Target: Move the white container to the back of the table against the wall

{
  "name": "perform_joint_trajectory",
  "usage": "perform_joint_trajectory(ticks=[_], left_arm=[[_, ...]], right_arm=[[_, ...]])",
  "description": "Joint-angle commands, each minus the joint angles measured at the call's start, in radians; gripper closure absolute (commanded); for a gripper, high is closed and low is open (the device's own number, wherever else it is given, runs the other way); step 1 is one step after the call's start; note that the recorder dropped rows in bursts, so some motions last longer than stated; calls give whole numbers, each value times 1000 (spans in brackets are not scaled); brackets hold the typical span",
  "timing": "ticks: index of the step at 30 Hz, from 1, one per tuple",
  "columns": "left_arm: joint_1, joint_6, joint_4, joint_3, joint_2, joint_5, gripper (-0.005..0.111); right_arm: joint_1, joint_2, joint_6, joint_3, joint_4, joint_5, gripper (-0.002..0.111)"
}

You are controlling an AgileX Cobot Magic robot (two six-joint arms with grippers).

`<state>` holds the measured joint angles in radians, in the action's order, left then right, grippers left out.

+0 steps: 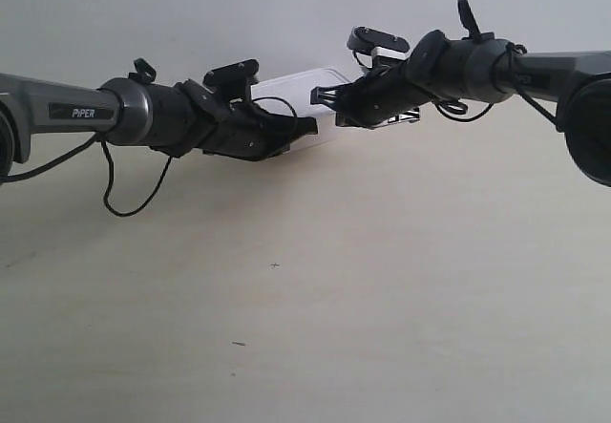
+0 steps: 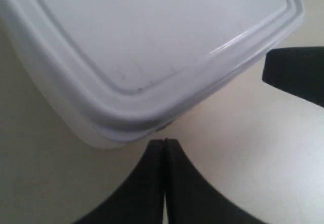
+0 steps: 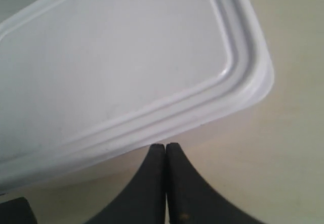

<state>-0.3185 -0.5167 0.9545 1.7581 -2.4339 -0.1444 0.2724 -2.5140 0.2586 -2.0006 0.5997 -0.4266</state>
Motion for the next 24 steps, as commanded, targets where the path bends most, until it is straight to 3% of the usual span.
perform_joint_trajectory(ticks=[1, 12, 24], left_arm=[[0, 0, 3, 16, -2, 49, 107], [19, -4, -6, 104, -62, 28, 107], [19, -8, -56, 113, -69, 91, 107]], right_arm=[[-19, 13, 8, -10, -21, 2, 108], [-30, 13, 8, -10, -33, 6, 108], [-30, 13, 10, -10, -60, 14, 108]])
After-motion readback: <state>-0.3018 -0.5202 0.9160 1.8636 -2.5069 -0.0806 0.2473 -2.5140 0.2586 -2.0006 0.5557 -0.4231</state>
